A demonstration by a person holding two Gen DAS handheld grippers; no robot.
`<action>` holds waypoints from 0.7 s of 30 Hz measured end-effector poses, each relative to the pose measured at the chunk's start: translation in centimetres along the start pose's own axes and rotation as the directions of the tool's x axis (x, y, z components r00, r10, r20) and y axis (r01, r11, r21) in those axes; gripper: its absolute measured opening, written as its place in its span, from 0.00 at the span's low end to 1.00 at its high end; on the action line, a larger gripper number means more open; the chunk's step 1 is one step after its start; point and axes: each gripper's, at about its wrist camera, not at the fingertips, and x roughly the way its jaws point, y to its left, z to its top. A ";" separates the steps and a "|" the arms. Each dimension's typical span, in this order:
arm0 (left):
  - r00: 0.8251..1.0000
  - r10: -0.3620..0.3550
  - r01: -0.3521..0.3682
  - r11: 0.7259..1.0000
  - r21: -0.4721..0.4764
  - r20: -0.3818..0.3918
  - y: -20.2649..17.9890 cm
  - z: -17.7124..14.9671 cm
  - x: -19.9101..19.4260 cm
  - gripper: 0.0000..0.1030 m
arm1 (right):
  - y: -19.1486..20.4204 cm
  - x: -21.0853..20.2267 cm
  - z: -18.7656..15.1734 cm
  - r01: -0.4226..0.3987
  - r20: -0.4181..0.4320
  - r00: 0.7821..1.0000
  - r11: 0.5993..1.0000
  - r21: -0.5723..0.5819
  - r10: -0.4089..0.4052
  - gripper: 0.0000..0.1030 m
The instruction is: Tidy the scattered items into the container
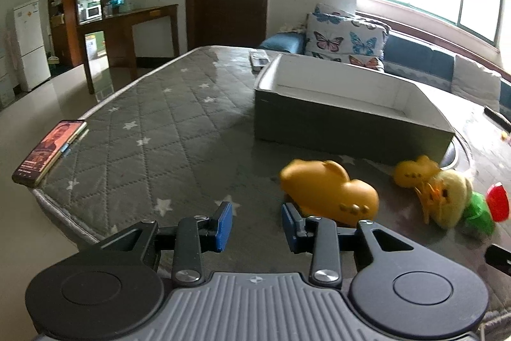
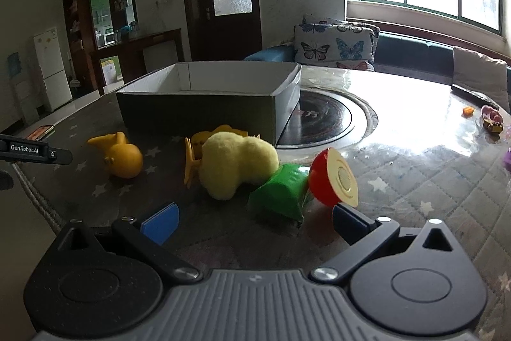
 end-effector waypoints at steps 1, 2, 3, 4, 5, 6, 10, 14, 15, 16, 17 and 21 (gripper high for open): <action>1.000 -0.008 0.008 1.000 0.002 -0.005 -0.2 -0.1 0.0 0.36 | 0.0 0.0 0.0 -0.001 -0.004 1.000 1.000 0.004 0.001 1.00; 1.000 -0.013 0.013 1.000 0.006 -0.010 -0.5 -0.2 0.0 0.37 | 0.0 0.0 -0.1 -0.001 -0.009 1.000 1.000 0.006 0.001 1.00; 1.000 -0.017 0.018 1.000 0.009 -0.015 -0.8 -0.2 -0.1 0.37 | 0.1 0.1 -0.2 -0.002 -0.013 1.000 1.000 0.008 0.002 1.00; 1.000 -0.022 0.022 1.000 0.015 -0.020 -1.1 -0.3 -0.1 0.37 | 0.1 0.1 -0.3 -0.001 -0.018 1.000 1.000 0.010 0.002 1.00; 0.999 -0.026 0.026 0.999 0.023 -0.027 -1.5 -0.4 -0.1 0.37 | 0.2 0.1 -0.3 0.003 -0.025 1.000 1.000 0.012 -0.003 1.00; 0.999 -0.030 0.031 0.999 0.030 -0.033 -1.8 -0.6 -0.1 0.37 | 0.1 0.1 -0.4 0.007 -0.032 0.999 1.000 0.013 -0.006 1.00; 0.998 -0.054 0.057 0.997 0.047 -0.044 -2.7 -1.1 -0.5 0.36 | 0.2 -0.1 -0.7 0.008 -0.043 0.999 1.000 0.014 -0.007 1.00; 0.996 -0.065 0.070 0.995 0.070 -0.063 -3.6 -1.5 -0.7 0.36 | 0.2 -0.1 -0.9 0.022 -0.064 0.998 1.000 0.017 -0.021 1.00; 0.995 -0.068 0.073 0.994 0.076 -0.068 -3.9 -1.6 -0.8 0.36 | 0.2 -0.1 -0.9 0.020 -0.066 0.998 1.000 0.017 -0.019 1.00; 0.995 -0.071 0.077 0.994 0.082 -0.074 -4.1 -1.7 -0.8 0.36 | 0.2 -0.1 -1.0 0.022 -0.068 0.997 1.000 0.015 -0.021 1.00; 0.994 -0.074 0.081 0.993 0.086 -0.081 -4.4 -1.7 -0.8 0.37 | 0.2 -0.1 -1.1 0.023 -0.070 0.997 1.000 0.014 -0.022 1.00; 0.991 -0.090 0.100 0.989 0.110 -0.096 -5.4 -2.2 -0.8 0.36 | 0.3 -0.2 -1.3 0.029 -0.077 0.997 1.000 0.011 -0.028 1.00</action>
